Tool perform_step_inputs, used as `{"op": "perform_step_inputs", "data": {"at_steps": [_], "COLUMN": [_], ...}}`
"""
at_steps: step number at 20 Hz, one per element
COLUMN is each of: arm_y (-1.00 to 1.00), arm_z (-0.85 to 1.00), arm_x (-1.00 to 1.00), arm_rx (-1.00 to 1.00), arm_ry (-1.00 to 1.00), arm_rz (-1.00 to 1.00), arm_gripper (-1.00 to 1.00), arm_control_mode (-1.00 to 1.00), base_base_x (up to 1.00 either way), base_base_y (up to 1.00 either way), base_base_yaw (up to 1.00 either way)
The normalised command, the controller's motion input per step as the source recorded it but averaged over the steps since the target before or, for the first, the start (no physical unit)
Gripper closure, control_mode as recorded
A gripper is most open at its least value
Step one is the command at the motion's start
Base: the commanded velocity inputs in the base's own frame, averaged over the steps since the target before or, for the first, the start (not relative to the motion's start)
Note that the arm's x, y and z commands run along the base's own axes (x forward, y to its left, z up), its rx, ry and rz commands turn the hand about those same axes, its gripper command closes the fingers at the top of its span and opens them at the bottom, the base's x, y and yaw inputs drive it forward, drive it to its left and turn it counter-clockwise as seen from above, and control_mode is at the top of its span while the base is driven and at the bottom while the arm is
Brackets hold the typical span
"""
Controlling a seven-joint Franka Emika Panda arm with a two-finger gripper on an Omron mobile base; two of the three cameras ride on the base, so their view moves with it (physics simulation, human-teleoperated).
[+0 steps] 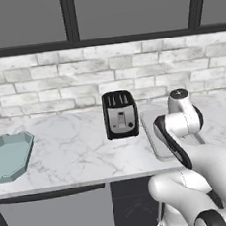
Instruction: Place one potato and one fish in each tupperware on the nearby counter, to pack two identical lunches.
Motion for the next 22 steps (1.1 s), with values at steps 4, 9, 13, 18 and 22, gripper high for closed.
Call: {"op": "perform_step_inputs", "data": {"at_steps": [4, 9, 13, 18, 22], "arm_y": [-0.23, -0.16, -0.09, -0.04, 0.00], "arm_z": [-0.21, -0.16, -0.19, -0.21, -0.23], "arm_x": [0.23, 0.32, 0.39, 0.39, 0.37], "arm_rx": [0.04, 0.04, 0.03, 0.01, 0.00], "arm_ry": [0.00, 0.00, 0.00, 0.00, 0.00], "arm_rz": [0.00, 0.00, 0.00, 0.00, 0.00], "arm_gripper": [1.00, 1.00, 1.00, 1.00, 1.00], "arm_control_mode": [-1.00, -1.00, -1.00, -1.00, -1.00], "base_base_x": [0.00, 0.00, 0.00, 0.00, 0.00], "base_base_y": [0.00, 0.00, 0.00, 0.00, 0.00], "base_base_yaw": [0.00, 0.00, 0.00, 0.00, 0.00]}}
